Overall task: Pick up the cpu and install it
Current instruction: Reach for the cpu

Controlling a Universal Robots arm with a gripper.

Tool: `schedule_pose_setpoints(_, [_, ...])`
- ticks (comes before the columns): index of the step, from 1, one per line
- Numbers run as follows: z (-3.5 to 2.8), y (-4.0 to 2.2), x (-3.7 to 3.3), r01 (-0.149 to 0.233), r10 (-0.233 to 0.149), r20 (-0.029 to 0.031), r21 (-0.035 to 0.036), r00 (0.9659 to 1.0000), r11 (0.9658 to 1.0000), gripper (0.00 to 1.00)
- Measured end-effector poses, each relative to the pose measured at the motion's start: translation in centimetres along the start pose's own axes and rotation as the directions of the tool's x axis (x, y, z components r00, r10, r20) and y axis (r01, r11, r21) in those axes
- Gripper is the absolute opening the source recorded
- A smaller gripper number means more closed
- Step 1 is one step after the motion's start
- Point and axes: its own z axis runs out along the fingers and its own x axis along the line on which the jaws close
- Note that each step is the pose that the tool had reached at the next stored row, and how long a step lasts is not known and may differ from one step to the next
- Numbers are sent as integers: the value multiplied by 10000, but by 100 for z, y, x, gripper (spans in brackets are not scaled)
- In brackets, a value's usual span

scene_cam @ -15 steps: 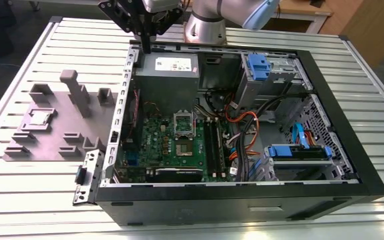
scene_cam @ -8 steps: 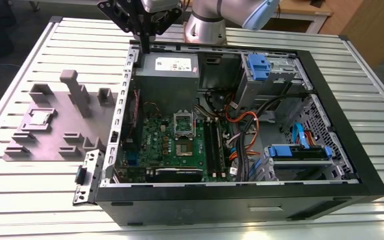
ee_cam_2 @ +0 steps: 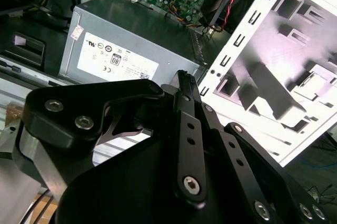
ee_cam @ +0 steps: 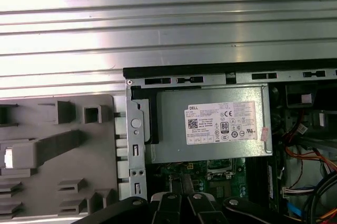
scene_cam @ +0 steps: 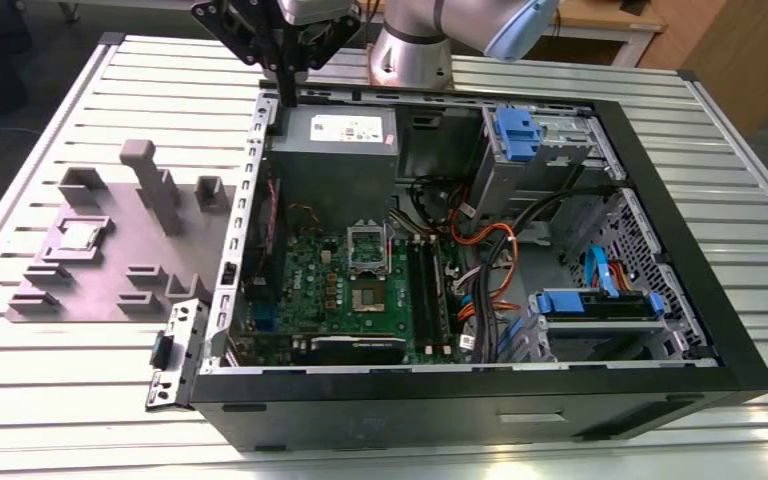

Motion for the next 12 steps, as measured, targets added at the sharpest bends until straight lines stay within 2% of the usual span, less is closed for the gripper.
schedule_pose_setpoints(12, [-1,-2,27,0,0,0,1,10000,10000,11])
